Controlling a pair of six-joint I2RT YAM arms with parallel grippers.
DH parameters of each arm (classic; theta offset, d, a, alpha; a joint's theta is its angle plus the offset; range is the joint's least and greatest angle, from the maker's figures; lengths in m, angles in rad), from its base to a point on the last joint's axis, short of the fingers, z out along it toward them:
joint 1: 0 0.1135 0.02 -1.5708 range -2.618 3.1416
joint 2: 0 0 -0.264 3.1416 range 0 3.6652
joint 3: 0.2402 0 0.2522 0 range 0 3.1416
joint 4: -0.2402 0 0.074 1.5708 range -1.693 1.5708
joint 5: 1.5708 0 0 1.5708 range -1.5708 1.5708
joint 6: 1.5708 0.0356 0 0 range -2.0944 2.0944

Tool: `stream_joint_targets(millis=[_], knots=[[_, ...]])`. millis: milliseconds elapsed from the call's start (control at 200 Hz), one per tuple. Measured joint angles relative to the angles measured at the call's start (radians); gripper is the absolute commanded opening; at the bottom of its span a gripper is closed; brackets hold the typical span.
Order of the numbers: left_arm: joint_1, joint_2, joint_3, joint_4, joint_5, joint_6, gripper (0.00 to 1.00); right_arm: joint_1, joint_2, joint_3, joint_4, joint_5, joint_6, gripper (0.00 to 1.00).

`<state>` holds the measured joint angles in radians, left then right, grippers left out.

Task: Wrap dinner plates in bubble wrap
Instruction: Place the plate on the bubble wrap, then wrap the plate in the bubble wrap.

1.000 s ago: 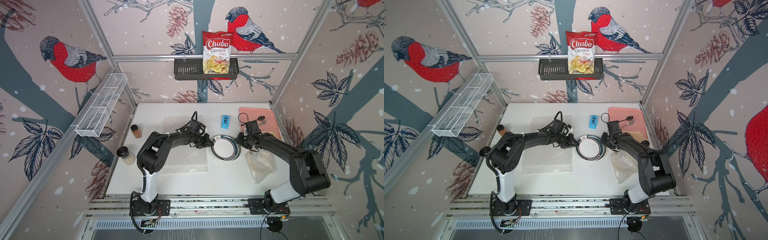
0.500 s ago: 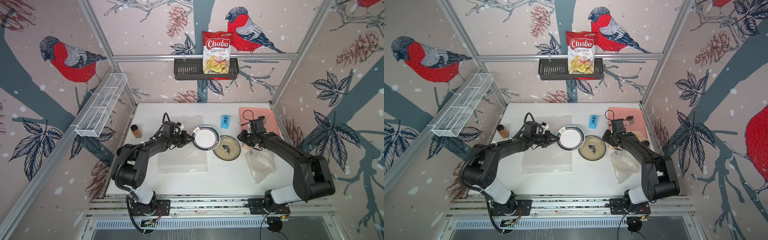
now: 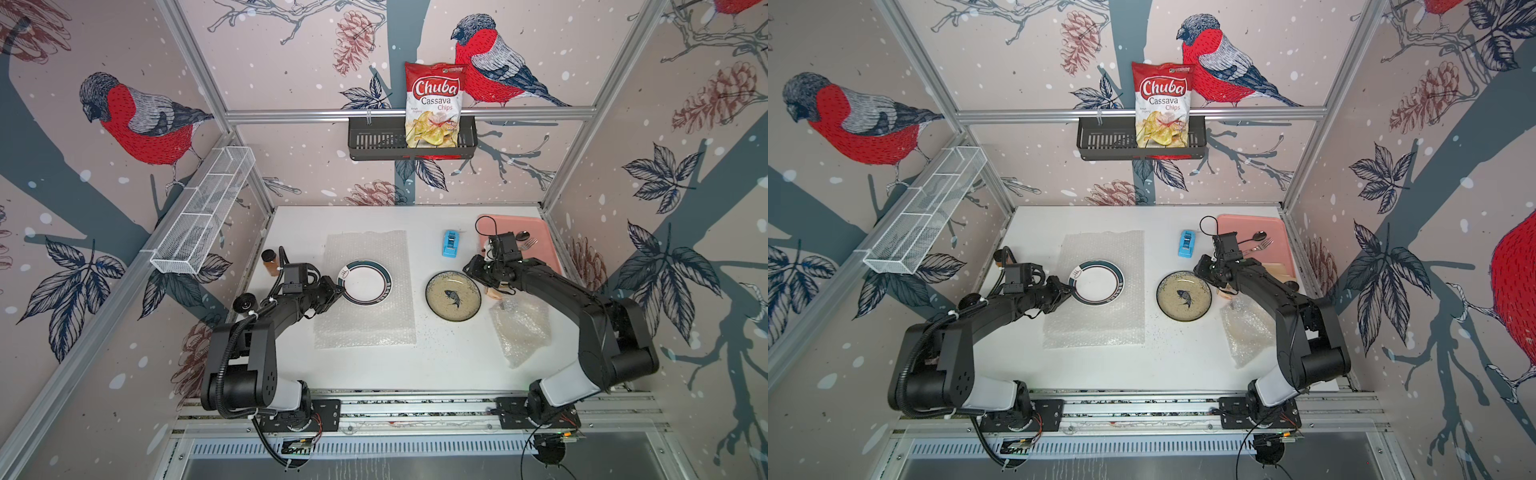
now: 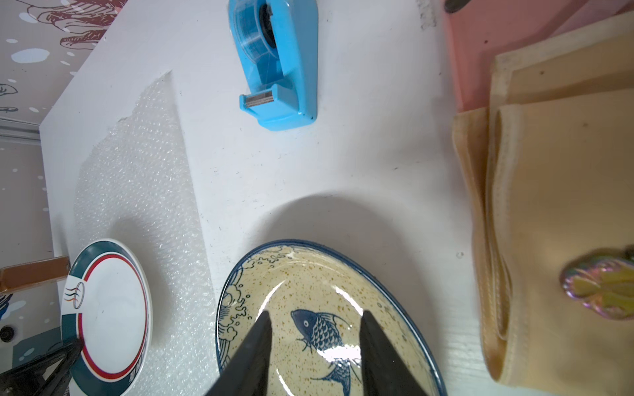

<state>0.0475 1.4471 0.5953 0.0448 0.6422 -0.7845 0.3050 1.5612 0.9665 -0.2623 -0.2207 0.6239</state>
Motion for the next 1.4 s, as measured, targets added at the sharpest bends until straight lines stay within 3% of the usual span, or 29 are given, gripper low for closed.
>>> stream_joint_targets(millis=[220,375,545,710,1001,1126,1396], knots=[[0.008,-0.018,-0.019,-0.018,-0.017,0.016,0.0,0.015,0.011,0.006,0.002,0.0,0.0,0.43],[0.008,0.016,-0.023,-0.049,-0.04,0.034,0.36,0.027,0.017,0.021,0.002,-0.002,0.0,0.44],[0.008,0.005,0.021,-0.172,-0.103,0.056,0.6,0.052,0.023,0.051,0.001,0.0,0.0,0.44],[0.008,-0.093,0.09,-0.352,-0.228,0.07,0.64,0.077,0.039,0.066,0.006,0.0,0.0,0.44],[0.008,-0.209,0.056,-0.607,-0.457,0.012,0.64,0.126,0.117,0.13,0.052,-0.039,-0.004,0.44],[0.013,-0.187,0.047,-0.629,-0.515,0.005,0.64,0.133,0.145,0.135,0.071,-0.068,-0.02,0.44],[0.016,-0.104,0.041,-0.568,-0.51,0.007,0.6,0.132,0.16,0.139,0.082,-0.105,-0.044,0.44]])
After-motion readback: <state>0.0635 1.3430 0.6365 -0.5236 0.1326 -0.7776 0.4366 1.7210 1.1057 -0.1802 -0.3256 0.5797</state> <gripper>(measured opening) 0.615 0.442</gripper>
